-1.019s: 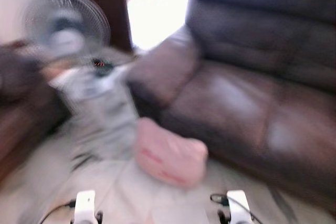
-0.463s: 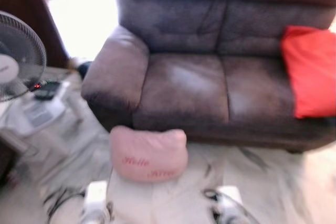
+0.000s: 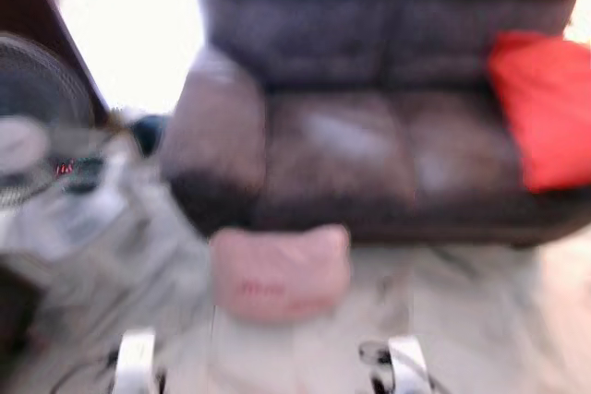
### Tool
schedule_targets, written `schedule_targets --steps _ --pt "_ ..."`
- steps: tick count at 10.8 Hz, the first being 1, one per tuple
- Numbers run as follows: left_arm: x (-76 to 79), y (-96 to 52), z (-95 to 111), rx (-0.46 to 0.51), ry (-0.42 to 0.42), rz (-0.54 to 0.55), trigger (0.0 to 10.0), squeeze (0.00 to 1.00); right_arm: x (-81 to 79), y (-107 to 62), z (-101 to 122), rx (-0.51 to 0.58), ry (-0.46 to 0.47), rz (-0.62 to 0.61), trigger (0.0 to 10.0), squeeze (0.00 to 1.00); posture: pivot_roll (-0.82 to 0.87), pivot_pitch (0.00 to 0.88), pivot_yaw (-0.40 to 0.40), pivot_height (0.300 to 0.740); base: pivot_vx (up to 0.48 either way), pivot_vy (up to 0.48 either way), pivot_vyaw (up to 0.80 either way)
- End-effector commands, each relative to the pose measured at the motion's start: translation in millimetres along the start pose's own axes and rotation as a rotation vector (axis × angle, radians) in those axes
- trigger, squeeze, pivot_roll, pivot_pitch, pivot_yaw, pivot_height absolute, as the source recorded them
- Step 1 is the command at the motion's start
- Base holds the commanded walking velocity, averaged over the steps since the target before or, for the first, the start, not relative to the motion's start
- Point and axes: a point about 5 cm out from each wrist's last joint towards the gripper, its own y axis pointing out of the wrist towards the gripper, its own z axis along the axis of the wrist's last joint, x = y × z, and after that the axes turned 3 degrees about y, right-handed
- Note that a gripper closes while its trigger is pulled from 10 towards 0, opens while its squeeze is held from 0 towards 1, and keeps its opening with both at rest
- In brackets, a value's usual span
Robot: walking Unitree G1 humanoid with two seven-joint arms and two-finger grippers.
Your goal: Move the pillow to the sofa from floor
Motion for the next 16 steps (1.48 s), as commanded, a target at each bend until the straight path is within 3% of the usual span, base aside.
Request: schedule_targets --steps 1,4,7,9,13,16 --pt "3.9 -1.6 -10.2 -0.043 -0.002 -0.01 10.0 0.0 3.3 -1.5 -7.4 -0.02 0.0 -0.009 10.0 0.0 0.04 0.087 0.008 0.74 0.0 0.334 0.0" --pt "32.7 1.8 4.3 -0.022 0.036 -0.042 10.0 0.0 -2.7 -1.1 -6.1 -0.012 -0.002 0.004 10.0 0.0 0.04 0.07 0.01 0.74 0.0 0.244 0.0" --pt "46.6 3.4 16.7 0.009 0.042 -0.074 10.0 0.0 -4.2 -1.0 -5.3 -0.006 -0.001 0.012 10.0 0.0 0.03 0.054 0.011 0.74 0.0 0.0 0.0" --pt "56.1 1.0 8.6 -0.007 0.095 -0.091 10.0 0.0 -3.1 -1.3 -6.3 -0.009 -0.01 0.013 10.0 0.0 0.03 0.043 0.011 0.74 0.0 0.0 0.0" --pt "40.4 -5.0 -20.7 -0.056 0.127 -0.066 10.0 0.0 -1.4 -1.9 -8.8 -0.012 -0.026 0.003 10.0 0.0 0.03 0.035 0.007 0.74 0.0 -0.429 0.0" --pt "26.9 -5.5 -23.1 -0.048 0.12 -0.049 10.0 0.0 0.7 -1.7 -7.8 -0.01 -0.019 -0.009 10.0 0.0 0.03 0.053 0.002 0.74 0.0 -0.121 0.0"
